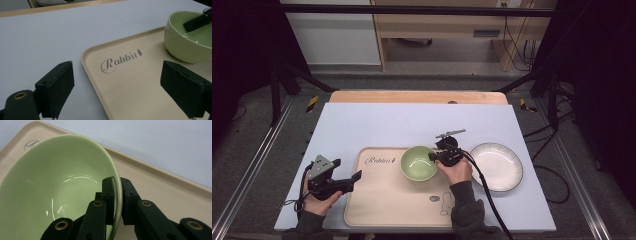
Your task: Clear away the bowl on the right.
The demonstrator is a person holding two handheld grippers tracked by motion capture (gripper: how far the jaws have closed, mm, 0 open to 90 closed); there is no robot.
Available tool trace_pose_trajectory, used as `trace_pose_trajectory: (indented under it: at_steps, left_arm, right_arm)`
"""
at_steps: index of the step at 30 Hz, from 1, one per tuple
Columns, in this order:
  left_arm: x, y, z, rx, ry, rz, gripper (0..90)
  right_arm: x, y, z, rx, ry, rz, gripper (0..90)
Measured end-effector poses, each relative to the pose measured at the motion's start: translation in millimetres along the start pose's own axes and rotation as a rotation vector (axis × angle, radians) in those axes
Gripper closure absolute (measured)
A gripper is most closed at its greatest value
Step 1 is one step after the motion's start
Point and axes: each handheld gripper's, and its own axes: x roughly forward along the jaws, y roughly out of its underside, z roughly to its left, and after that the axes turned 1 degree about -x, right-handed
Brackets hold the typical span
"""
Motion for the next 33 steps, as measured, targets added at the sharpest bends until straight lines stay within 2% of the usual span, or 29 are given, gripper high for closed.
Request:
trace_pose_trajectory:
  at_steps: [12,22,29,33]
  left_arm:
    - [0.5,0.3,-0.2,0.0,0.0,0.002,11.6]
    - [0.4,0.3,-0.3,0.0,0.001,0.001,11.6]
    - [0.7,0.1,-1.1,0.004,0.003,0.004,11.6]
    - [0.5,0.0,-0.8,0.002,0.002,0.003,11.6]
  right_arm:
    - [2.1,1.5,-1.1,0.004,0.01,0.006,83.3]
    - [-0.6,3.5,-1.9,-0.004,0.004,-0.02,81.6]
    - [-17.1,3.3,-2.4,-0.048,0.021,-0.083,72.6]
    - [-28.5,3.5,-1.2,-0.071,0.035,-0.118,63.6]
